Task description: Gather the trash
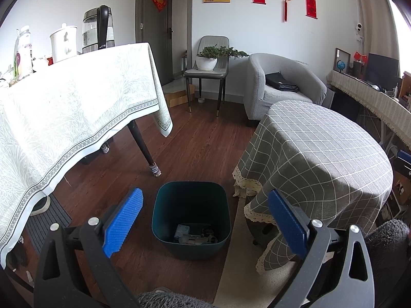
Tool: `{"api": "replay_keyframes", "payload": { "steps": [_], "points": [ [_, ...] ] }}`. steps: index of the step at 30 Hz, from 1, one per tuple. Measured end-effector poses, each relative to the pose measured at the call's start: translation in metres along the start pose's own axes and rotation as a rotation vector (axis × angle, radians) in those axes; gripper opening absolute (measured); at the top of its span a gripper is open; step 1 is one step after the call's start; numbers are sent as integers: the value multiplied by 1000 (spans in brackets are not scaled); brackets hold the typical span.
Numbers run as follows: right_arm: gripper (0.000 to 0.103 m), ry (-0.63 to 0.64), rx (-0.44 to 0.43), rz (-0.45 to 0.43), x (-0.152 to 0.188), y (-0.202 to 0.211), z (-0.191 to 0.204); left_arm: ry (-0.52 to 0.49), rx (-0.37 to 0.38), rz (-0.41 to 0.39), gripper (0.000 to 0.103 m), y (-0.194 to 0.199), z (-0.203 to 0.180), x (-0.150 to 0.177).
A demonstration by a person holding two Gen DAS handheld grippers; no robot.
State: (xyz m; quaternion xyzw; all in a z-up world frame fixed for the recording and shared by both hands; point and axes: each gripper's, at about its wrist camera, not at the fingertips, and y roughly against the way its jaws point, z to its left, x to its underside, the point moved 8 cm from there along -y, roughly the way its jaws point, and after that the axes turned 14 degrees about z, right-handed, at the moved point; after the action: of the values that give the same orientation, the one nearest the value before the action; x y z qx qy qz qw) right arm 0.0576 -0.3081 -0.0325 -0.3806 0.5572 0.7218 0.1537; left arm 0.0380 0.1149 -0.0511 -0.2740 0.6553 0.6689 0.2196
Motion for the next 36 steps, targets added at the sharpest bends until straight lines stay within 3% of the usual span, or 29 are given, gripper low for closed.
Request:
{"api": "replay_keyframes", "payload": {
  "steps": [36],
  "points": [
    [99, 5, 3, 13, 2, -3, 0, -2, -2, 3, 100, -1, -1, 0]
  ]
}}
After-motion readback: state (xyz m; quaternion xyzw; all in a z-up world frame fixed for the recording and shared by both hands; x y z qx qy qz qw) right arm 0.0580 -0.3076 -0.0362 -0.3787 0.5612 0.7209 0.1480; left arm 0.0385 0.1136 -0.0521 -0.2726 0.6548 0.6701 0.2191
